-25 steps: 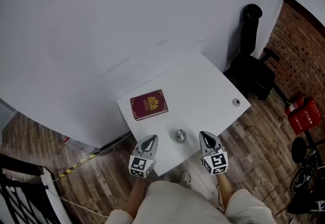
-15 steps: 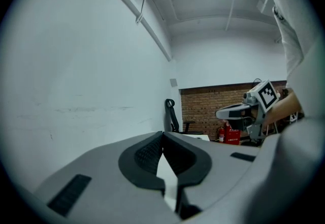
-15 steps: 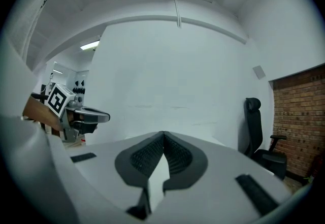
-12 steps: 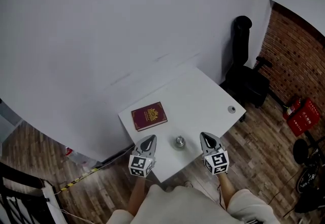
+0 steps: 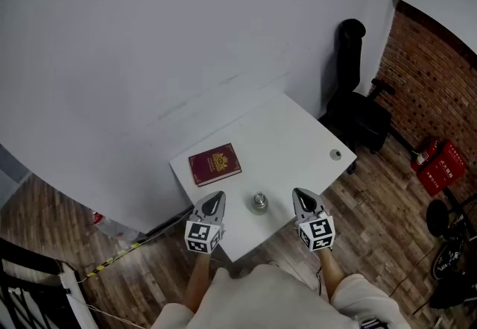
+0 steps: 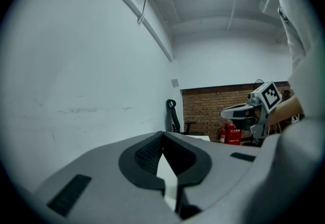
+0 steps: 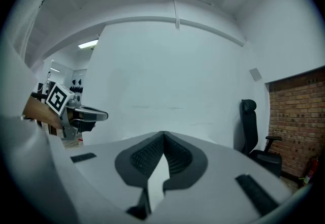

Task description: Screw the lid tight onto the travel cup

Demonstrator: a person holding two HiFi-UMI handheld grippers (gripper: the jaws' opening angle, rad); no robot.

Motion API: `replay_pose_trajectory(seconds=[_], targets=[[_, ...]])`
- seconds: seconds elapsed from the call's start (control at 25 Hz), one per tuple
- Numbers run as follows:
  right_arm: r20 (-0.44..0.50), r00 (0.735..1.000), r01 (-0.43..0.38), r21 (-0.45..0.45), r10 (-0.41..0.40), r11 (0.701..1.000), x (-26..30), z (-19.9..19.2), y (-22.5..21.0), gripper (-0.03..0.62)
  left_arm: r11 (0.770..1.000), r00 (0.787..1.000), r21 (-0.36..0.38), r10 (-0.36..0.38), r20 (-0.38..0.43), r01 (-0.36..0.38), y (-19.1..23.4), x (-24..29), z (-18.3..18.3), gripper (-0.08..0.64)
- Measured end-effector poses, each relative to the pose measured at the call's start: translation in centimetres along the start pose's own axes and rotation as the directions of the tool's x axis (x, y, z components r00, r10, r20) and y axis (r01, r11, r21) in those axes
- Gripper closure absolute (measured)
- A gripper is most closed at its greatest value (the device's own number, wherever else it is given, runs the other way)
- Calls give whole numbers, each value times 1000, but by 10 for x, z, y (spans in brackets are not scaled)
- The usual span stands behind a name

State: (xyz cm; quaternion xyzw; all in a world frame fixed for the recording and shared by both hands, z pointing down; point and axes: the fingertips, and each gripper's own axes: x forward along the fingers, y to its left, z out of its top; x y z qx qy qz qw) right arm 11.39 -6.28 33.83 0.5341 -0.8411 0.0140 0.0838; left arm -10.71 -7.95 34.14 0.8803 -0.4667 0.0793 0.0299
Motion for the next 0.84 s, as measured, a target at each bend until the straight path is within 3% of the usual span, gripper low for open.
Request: replay_pose_trajectory(seconds=[0.84], targets=[[-21,1000,0,-3,0,1000,0,-9,3,594,1000,1000,-4,-10,-14,10,-11,5,-6,552]])
